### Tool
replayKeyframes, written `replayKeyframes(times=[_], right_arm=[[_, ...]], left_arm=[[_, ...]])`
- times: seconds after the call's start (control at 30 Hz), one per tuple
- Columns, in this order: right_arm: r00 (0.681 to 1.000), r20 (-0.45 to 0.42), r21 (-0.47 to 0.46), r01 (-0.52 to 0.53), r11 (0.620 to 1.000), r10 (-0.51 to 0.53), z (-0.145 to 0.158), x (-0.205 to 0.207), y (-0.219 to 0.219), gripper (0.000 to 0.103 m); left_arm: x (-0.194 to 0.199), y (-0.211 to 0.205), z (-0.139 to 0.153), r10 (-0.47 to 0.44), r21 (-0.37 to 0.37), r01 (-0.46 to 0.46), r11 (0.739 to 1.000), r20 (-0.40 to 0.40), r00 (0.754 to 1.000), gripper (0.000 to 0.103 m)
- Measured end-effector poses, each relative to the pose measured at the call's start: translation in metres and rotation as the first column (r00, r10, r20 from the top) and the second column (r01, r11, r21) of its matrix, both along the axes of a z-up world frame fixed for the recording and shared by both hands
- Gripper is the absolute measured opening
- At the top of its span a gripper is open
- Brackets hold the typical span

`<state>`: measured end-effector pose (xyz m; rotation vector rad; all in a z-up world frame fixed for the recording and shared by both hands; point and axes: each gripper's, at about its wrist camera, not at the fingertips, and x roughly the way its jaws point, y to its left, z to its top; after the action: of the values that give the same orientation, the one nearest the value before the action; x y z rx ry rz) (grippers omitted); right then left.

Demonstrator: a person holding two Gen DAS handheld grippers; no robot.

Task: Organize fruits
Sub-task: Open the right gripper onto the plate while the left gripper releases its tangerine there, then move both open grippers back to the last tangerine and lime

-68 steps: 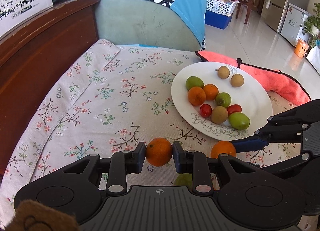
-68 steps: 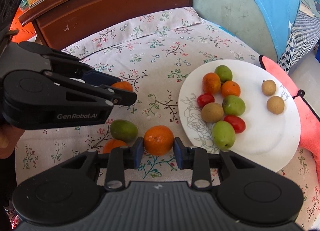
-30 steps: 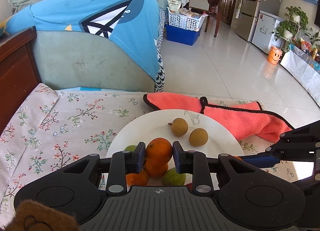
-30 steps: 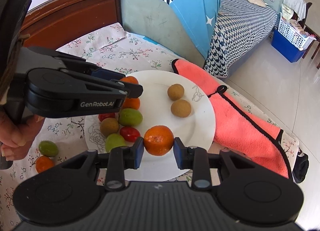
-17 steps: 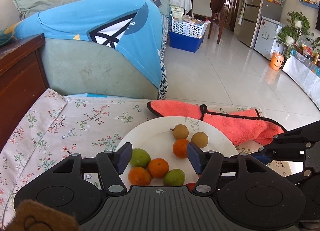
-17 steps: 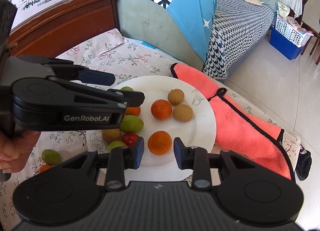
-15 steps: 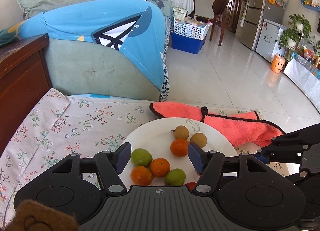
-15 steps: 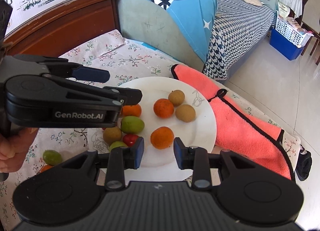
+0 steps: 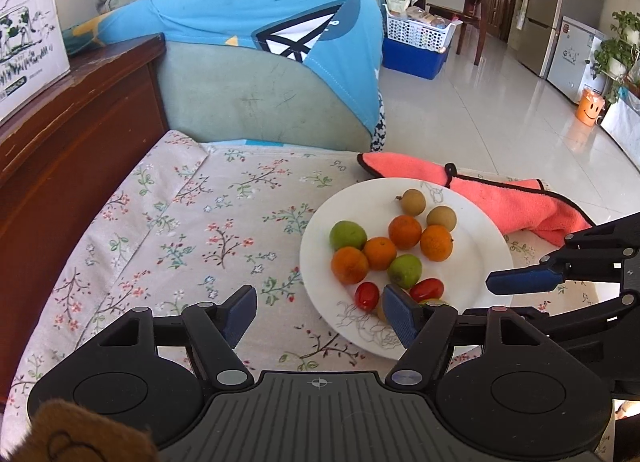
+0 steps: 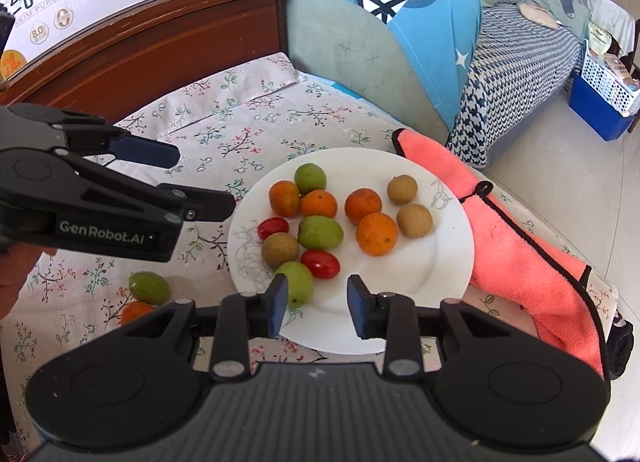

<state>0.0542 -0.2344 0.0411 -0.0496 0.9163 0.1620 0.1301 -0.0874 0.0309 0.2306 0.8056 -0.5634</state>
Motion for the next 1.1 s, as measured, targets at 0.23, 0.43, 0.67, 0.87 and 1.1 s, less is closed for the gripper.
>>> replayKeyframes(times=[0.23, 0.43, 0.67, 0.87, 1.1], right_arm=[[0.997, -0.012, 0.015, -0.074, 0.997, 0.074, -0.003, -0.010, 0.023, 0.033], [0.989, -0.041, 0.059, -0.137, 0.989, 0.140, -0.009, -0.017, 0.043, 0.033], [0.971, -0.078, 0.083, -0.220, 0.972, 0.226, -0.020, -0.029, 0.067, 0.034], [0.958, -0.098, 0.074, -0.263, 0.962, 0.270, -0.029, -0.032, 0.087, 0.039], [0.963, -0.110, 0.111, -0.233, 0.966, 0.245, -0.033, -0.021, 0.094, 0.039]], left_arm=[[-0.010, 0.033, 0.000, 0.081, 0.016, -0.081, 0.997, -0.028, 0.996, 0.070], [-0.022, 0.048, -0.007, 0.109, 0.045, -0.106, 0.993, -0.064, 0.992, 0.071], [-0.027, 0.061, -0.016, 0.135, 0.061, -0.128, 0.990, -0.119, 0.984, 0.071], [-0.021, 0.074, -0.019, 0.174, 0.036, -0.170, 0.985, -0.157, 0.972, 0.071], [-0.017, 0.080, -0.020, 0.190, 0.012, -0.191, 0.981, -0.181, 0.965, 0.071]])
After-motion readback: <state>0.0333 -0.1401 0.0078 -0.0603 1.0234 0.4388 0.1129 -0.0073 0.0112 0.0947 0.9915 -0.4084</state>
